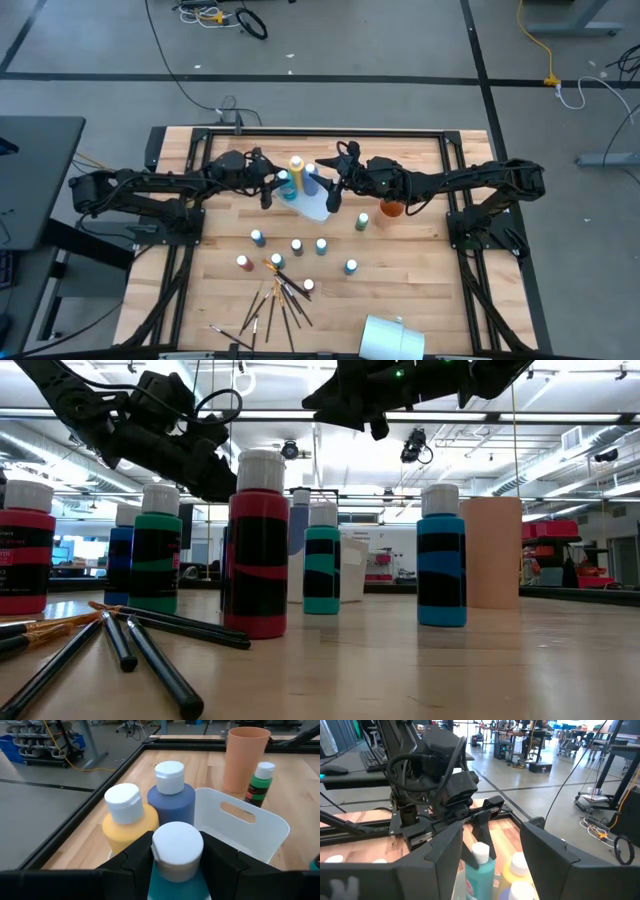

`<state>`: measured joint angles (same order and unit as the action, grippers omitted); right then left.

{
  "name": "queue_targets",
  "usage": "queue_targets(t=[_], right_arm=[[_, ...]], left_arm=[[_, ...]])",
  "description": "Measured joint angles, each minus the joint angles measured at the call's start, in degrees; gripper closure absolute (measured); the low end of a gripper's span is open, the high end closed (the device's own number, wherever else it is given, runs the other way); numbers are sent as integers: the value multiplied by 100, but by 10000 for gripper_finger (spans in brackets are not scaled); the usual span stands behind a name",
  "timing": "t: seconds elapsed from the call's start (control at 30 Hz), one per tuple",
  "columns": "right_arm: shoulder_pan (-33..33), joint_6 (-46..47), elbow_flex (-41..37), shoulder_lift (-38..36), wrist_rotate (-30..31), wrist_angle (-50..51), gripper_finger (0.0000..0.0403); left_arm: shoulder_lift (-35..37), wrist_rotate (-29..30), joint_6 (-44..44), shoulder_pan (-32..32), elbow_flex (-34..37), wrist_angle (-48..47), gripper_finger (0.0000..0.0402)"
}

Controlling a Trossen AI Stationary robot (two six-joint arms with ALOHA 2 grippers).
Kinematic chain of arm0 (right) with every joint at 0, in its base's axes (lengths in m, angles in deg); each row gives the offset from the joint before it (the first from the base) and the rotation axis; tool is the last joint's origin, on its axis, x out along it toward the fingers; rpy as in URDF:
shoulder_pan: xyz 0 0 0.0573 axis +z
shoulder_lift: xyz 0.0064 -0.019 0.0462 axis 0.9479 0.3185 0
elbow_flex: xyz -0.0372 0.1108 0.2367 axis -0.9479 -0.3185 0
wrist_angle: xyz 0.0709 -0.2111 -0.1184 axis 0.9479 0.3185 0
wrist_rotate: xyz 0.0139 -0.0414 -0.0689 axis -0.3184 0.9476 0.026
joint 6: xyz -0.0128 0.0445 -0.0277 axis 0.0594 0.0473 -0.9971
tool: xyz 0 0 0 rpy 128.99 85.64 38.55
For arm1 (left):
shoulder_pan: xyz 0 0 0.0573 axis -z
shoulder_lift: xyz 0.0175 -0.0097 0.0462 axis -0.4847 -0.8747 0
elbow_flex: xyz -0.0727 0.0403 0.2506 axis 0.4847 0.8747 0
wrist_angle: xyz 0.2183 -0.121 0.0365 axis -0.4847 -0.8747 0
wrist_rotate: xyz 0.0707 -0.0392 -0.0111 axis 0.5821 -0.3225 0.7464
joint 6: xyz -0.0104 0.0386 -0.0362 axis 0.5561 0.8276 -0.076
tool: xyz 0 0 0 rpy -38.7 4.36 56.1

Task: Pick & Place Paint Supplies
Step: Put the large light blue paint bottle into the white bin

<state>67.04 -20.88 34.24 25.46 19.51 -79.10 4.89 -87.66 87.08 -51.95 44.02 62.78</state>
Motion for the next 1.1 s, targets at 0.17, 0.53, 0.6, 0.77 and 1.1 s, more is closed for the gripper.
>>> queue_targets(t=[0.17,0.53,0.6,0.77,1.1], right_arm=[[0,-2,0,0,-2,1,198],[-4,-4,0,0,-374,38,198],[-2,-4,0,0,-632,37,198],[-2,-4,0,0,-1503,279,198],[241,127,0,-75,-2538,1788,198]], left_arm=[[0,7,20,0,0,1,246],[0,129,105,0,0,62,233],[0,132,106,0,0,114,218],[0,361,172,0,0,114,184],[80,317,393,22,-3,401,179]])
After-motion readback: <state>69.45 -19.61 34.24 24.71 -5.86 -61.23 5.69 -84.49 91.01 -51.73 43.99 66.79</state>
